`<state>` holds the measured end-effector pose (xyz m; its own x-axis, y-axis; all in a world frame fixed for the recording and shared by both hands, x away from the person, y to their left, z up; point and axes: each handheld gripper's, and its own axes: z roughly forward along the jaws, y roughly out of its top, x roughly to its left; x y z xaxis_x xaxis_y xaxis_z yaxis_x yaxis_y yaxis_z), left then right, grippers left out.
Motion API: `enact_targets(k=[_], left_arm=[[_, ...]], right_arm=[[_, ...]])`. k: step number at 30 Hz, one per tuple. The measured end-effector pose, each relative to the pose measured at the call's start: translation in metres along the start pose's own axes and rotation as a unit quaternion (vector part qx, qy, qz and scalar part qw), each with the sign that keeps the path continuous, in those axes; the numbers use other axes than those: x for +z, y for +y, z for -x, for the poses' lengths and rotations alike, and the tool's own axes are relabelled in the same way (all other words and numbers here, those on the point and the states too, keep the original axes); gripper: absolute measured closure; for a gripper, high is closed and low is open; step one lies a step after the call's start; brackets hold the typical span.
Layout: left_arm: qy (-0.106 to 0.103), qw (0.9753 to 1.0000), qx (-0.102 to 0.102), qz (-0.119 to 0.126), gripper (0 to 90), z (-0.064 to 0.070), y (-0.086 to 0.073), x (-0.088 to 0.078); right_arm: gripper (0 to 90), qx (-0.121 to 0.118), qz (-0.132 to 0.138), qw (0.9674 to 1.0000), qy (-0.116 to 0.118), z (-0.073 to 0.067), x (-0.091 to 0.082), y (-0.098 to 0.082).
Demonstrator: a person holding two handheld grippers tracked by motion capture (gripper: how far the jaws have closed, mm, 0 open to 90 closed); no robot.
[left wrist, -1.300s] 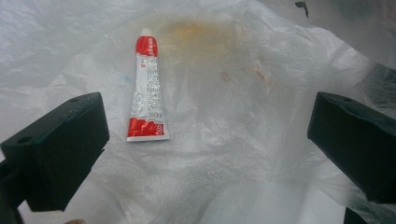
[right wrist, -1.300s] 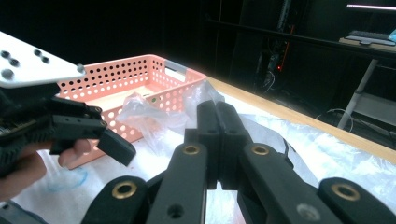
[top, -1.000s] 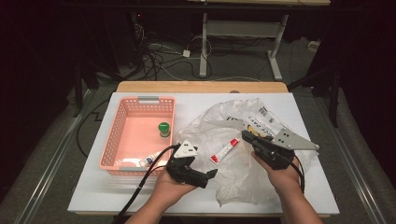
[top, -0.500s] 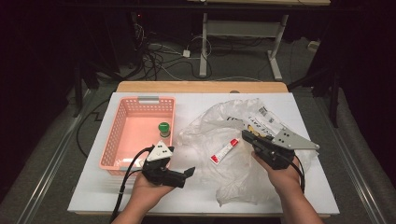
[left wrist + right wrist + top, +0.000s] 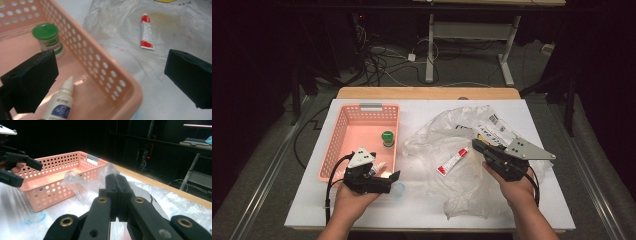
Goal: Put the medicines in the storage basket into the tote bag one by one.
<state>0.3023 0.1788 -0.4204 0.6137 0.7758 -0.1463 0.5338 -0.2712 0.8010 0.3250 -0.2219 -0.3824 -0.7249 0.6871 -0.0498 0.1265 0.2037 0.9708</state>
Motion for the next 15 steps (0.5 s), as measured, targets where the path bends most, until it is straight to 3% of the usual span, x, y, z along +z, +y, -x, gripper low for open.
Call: enact_targets(k=[15], left_arm=[[0.052,0.9976,-0.045,0.009,0.0,-0.042,-0.012,-0.024]], right_arm=[[90.0,-0.004,-0.002,1.0000,0.001,-0.001,0.001,-0.001]])
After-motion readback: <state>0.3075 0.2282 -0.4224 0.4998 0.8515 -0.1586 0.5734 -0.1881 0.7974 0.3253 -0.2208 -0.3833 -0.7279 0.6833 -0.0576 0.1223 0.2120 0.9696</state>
